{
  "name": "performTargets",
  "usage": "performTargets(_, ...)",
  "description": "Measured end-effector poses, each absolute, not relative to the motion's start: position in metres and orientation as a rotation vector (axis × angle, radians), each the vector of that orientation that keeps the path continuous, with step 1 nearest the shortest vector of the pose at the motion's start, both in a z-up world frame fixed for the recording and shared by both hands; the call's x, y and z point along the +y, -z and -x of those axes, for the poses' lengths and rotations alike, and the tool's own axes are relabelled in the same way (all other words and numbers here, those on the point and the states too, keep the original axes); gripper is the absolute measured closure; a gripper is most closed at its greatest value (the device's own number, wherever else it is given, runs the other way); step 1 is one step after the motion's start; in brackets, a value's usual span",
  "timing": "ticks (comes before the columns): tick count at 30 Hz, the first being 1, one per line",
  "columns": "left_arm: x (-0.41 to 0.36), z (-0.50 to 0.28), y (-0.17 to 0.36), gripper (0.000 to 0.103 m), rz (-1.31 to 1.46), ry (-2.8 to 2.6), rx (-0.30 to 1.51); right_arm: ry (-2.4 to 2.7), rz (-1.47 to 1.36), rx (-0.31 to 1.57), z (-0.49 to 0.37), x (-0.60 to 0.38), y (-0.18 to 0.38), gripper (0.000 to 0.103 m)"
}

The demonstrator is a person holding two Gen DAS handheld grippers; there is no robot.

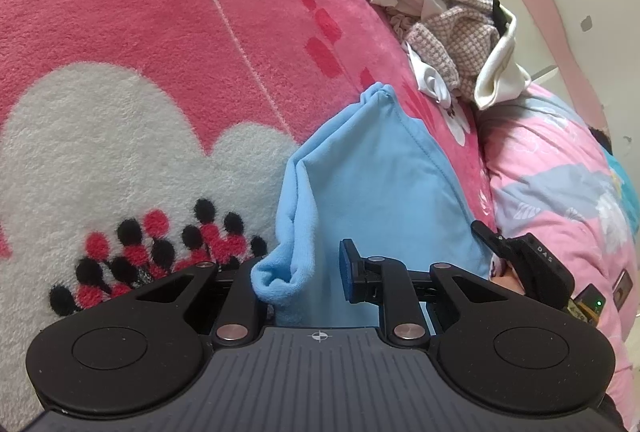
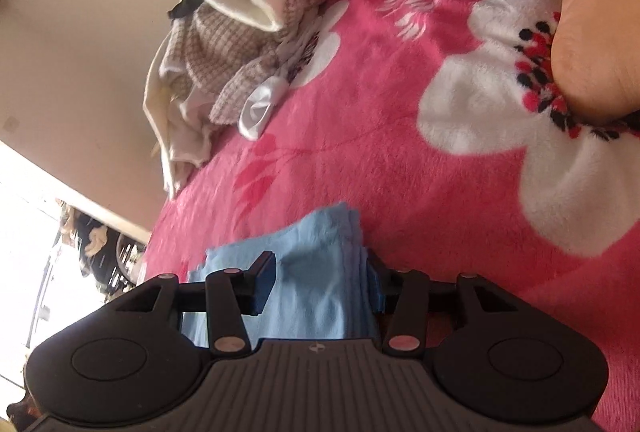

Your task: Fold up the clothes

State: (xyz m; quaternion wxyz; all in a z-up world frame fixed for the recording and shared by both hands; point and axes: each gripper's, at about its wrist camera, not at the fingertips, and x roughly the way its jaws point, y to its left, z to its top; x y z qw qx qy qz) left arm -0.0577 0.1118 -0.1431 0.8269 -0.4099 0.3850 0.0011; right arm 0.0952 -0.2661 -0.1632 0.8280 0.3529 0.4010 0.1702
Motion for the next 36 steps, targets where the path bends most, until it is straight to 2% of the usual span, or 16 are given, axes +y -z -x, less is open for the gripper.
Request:
performTargets(8,0.111,0.057,0.144,0.084,0.871,-0.007,0.817,-0.423,-0.847,0.871,-0.101,-0.271,0.170,0.054)
performTargets(26,0.110,0.055,0.144,0.084,0.876,-0.010,0.816,-0.537,-0.964,0.885,-0.128,-0.263,0.187,0.066)
performTargets(31,0.110,0.055,0.144,0.084,0.877,-0.010,0.814,-0.563,-0.953,0.889,-0.125,-0.257,0.189,0.073)
performTargets(33,0.110,0.054,0.145,0.084,0.876,-0.011,0.813,-0.584,-0.936,0.895,-0.122,-0.256,0.190,0.080)
performTargets(36,0.111,0.055,0.145,0.084,0.878,-0.007,0.813,-0.576,-0.956,0.908,-0.129,-0.255,0.193,0.083)
